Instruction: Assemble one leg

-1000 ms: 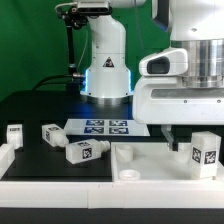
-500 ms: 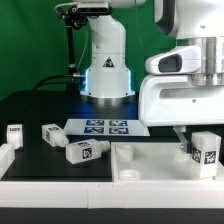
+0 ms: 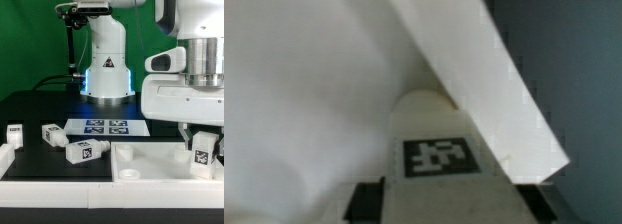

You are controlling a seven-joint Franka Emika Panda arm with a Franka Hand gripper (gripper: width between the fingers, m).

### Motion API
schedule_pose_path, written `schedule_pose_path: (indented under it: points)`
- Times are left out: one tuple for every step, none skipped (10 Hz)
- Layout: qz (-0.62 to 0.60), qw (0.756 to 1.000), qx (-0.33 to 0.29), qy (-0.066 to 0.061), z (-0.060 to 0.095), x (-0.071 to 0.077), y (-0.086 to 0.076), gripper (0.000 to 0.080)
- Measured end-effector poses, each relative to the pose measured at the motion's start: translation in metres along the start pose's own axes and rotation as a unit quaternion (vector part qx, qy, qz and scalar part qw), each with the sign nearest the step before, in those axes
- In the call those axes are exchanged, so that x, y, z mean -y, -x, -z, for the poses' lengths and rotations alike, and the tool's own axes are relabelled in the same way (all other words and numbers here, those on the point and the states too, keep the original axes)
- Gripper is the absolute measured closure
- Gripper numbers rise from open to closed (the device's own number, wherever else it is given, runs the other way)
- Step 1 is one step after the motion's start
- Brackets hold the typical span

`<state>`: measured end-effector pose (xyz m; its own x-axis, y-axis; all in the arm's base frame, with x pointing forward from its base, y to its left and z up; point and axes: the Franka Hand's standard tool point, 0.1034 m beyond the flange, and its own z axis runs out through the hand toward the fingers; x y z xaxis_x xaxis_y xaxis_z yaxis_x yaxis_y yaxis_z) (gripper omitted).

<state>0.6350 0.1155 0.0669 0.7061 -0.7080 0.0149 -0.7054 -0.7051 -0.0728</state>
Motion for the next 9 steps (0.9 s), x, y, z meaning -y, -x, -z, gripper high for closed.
schedule_pose_path:
  points:
    - [-0.081, 0.997, 0.007, 0.006, 0.0000, 0.0025, 0.0008, 0.0512]
    - [-0.188, 0.982, 0.012, 0.000, -0.0002, 0.0057, -0.0001, 0.0512]
    - [-0.279, 0.960, 0.019, -0.003, -0.0007, 0.0066, -0.0013, 0.0512]
    - [-0.330, 0.944, 0.020, -0.003, -0.0003, 0.0069, -0.0016, 0.0512]
    - [-0.359, 0.933, 0.019, -0.003, 0.0000, 0.0074, -0.0016, 0.0512]
    - [-0.352, 0.936, 0.019, -0.003, -0.0006, 0.0069, -0.0016, 0.0512]
    - [-0.340, 0.940, 0.019, -0.003, -0.0007, 0.0072, -0.0011, 0.0512]
    - [-0.284, 0.959, 0.018, -0.004, -0.0007, 0.0073, -0.0012, 0.0358]
    - [-0.196, 0.980, 0.019, -0.005, -0.0002, 0.0078, -0.0010, 0.0230]
